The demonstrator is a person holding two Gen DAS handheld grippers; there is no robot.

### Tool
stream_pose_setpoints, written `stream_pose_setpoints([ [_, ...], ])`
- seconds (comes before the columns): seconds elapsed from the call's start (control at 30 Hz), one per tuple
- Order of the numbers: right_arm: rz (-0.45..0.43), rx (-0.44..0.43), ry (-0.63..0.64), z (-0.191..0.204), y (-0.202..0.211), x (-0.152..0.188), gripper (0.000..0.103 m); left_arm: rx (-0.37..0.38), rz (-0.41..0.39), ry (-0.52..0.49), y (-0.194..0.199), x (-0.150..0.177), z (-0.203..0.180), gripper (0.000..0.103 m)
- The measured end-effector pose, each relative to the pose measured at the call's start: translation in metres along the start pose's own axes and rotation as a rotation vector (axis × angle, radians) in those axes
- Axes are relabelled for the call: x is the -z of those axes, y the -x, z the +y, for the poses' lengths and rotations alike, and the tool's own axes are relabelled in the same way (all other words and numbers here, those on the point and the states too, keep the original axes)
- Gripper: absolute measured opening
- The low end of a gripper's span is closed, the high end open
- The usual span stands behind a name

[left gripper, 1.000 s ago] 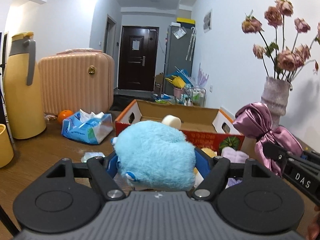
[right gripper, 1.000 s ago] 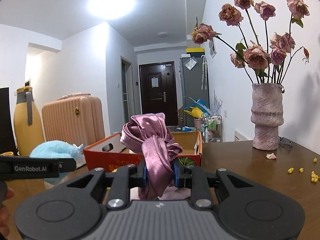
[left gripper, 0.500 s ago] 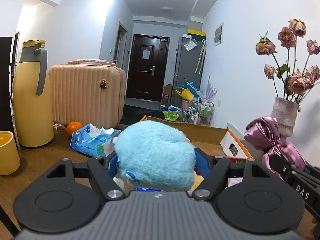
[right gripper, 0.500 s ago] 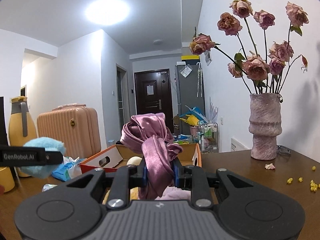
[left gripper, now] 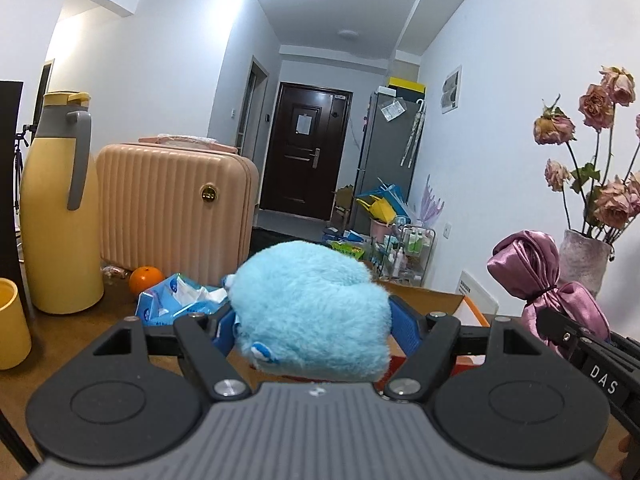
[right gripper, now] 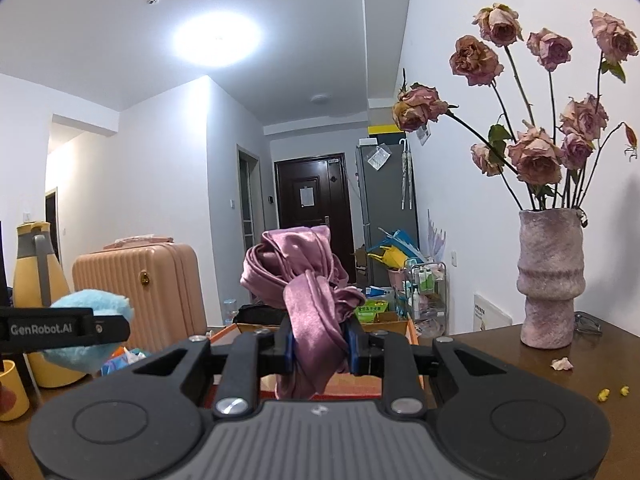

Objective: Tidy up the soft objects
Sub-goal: 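Carry the blue plush with the left gripper over the box while the right gripper carries the ribbon there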

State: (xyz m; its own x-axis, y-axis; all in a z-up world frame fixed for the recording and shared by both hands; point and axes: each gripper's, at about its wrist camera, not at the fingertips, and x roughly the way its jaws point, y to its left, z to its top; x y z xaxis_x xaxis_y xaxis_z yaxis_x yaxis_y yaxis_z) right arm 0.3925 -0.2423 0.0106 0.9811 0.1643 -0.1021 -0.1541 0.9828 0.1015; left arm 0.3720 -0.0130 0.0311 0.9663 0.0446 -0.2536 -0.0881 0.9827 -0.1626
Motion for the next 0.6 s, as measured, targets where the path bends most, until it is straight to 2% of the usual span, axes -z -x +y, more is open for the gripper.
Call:
stream_pose_setpoints([
  [0.6,0.02,0.002,-0.018,-0.005,-0.06,-0.015,0.023,-0.026,-0.009,0.016,-0.049,-0.014,0.0,0.075],
])
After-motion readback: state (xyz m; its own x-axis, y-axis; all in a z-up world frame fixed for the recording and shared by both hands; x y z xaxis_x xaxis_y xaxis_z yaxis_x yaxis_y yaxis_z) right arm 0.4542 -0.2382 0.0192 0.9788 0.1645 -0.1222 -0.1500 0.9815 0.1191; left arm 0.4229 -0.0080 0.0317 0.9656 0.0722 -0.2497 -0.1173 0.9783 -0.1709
